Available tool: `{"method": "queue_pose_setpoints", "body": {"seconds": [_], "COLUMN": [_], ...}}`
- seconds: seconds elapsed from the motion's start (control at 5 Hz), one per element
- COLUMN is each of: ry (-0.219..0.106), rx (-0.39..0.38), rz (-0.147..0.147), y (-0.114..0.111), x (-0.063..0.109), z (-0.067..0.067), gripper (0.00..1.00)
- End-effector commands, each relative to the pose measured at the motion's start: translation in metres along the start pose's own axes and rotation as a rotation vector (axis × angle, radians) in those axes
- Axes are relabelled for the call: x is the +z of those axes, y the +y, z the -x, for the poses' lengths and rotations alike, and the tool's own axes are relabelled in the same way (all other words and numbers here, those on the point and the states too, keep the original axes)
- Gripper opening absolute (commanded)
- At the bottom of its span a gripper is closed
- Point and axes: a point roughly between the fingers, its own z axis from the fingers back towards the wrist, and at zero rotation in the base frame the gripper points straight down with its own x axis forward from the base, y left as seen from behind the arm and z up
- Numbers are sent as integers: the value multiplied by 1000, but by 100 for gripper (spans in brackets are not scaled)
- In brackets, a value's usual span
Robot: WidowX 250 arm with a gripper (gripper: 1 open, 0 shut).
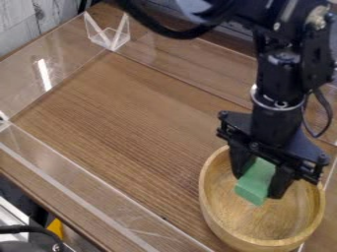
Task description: Put the green block in the brown bowl
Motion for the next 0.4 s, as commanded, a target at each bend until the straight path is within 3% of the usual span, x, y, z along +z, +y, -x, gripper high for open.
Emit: {"method": "queue_pose_setpoints", "body": {"seconds": [0.0,0.2], "ry": [-40,-39], "rx": [2,5], "rz": [10,8], "y": [-3,-2], "x": [8,9], "z": [-10,-11], "gripper": [0,0]}}
